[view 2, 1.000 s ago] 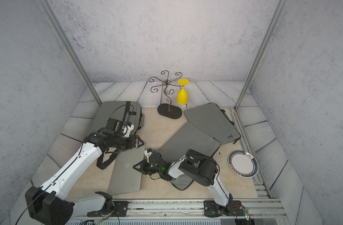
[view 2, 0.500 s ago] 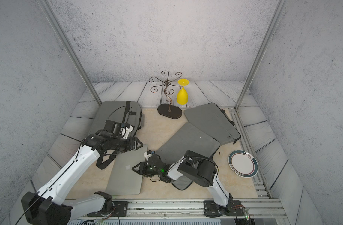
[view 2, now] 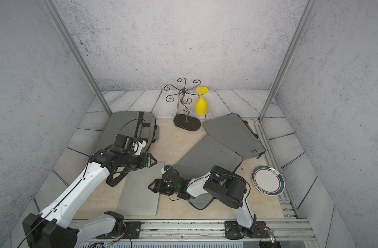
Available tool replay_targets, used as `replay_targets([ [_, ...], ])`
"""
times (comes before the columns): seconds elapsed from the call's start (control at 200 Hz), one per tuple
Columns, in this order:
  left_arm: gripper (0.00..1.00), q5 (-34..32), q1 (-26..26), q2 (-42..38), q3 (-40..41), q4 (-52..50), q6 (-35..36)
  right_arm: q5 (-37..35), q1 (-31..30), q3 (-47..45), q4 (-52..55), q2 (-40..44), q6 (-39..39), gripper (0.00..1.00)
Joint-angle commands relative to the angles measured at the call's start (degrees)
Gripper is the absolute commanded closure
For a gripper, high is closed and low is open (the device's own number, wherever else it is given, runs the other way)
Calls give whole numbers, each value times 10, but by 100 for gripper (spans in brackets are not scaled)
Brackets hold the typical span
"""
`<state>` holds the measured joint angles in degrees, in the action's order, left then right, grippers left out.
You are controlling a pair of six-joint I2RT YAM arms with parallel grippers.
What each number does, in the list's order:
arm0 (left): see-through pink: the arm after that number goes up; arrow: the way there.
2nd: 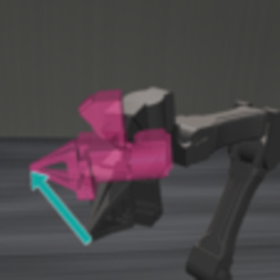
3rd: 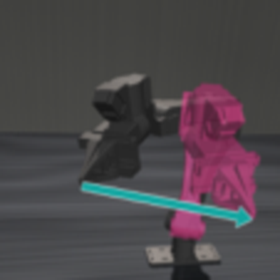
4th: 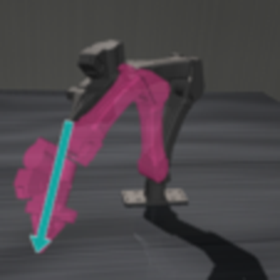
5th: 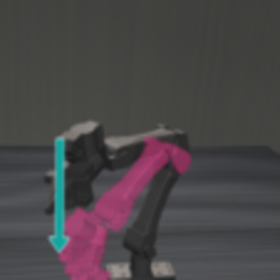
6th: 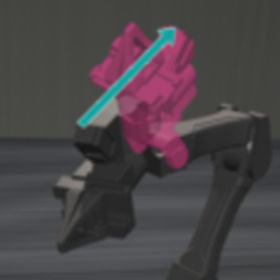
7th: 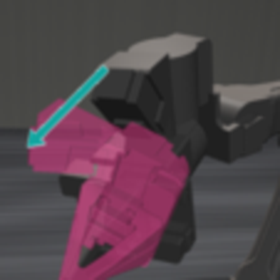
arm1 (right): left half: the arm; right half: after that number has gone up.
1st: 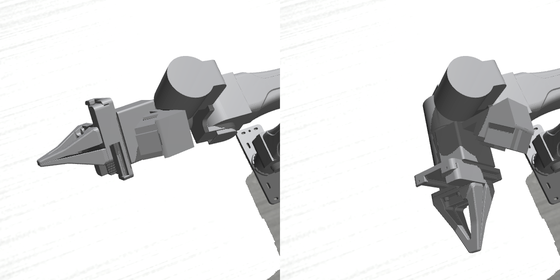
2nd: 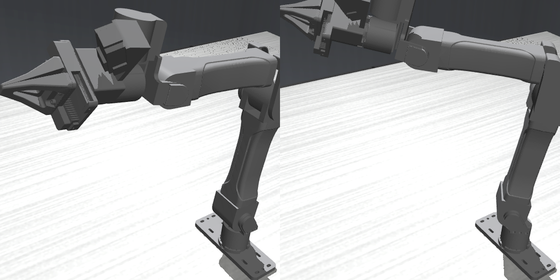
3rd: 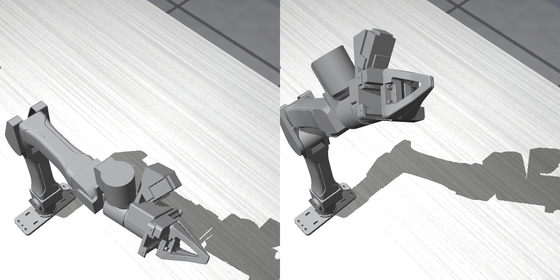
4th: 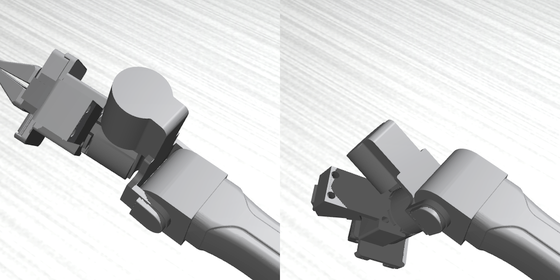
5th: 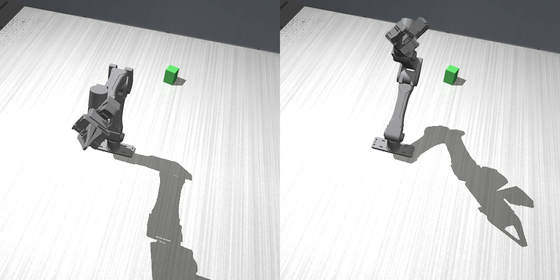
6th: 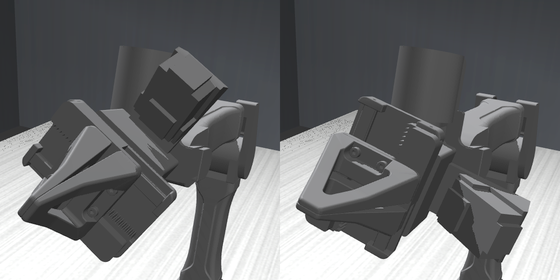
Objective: Open the zippered laptop bag and take out the laptop
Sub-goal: Place the laptop at the center of the board.
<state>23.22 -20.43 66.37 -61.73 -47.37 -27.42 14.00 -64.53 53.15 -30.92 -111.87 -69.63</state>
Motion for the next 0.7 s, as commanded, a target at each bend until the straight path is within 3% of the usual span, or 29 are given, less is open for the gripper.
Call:
replay_targets([
  [0.0,30,-1,-2,-11,10,-1,1,-23,5,5,66,67,42,27],
  [0.185,30,2,-1,-15,14,4,-6,-36,15,-8,133,115,69,24],
  [0.42,30,15,-2,-23,27,17,-22,-60,50,-28,267,236,132,23],
  [0.696,30,41,-10,-11,77,84,-63,-78,161,-83,477,436,204,21],
])
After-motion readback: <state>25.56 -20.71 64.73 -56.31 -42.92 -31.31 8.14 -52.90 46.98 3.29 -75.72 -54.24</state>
